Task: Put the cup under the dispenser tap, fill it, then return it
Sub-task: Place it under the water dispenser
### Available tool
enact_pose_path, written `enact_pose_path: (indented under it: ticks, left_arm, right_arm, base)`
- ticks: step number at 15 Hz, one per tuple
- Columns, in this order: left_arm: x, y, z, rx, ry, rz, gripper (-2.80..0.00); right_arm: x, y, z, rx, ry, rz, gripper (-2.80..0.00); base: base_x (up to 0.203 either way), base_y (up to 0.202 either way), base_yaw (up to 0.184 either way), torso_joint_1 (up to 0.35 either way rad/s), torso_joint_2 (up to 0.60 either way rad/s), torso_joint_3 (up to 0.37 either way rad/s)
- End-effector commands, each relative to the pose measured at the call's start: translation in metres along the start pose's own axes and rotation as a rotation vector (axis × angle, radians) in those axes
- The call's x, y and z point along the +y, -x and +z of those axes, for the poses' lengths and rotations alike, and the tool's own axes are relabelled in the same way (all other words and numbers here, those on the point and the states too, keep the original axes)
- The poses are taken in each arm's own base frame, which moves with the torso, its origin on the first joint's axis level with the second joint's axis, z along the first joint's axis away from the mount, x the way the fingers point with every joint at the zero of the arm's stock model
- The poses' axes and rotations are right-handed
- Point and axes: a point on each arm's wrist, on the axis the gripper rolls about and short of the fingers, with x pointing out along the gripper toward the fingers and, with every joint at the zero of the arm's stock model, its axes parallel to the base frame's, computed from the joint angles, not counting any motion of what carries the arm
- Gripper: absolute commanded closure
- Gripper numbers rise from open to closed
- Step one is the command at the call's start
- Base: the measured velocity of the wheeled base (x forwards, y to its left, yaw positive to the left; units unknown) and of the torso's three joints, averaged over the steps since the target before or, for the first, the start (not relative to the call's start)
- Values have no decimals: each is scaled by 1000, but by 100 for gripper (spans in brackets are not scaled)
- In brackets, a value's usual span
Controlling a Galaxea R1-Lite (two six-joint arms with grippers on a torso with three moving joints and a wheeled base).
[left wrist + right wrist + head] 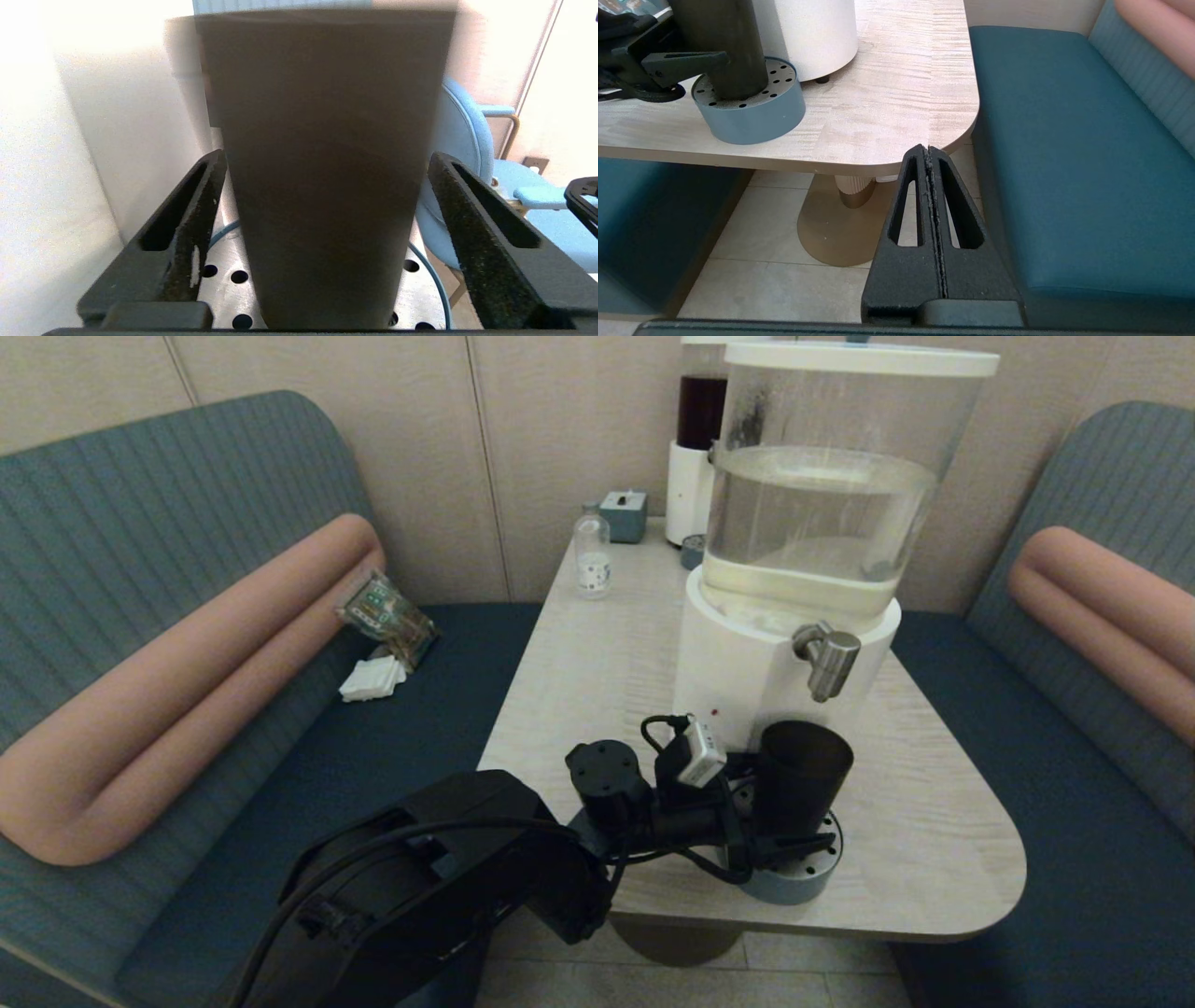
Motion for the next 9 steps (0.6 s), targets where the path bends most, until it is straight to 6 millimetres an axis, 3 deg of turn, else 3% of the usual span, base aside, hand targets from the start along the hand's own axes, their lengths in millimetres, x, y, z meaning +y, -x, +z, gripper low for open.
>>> enact_pose_path:
  ticks: [1,9]
  left_arm:
    - [-1,0,3,-7,-7,-6,-280]
    - [-6,6,6,17,8,8,-280]
  right_arm:
    - [0,-1,-4,11,0,0,0]
    - [0,-1,-4,10,0,0,0]
  base:
    - [0,0,0,0,0,0]
    - [0,0,0,0,0,0]
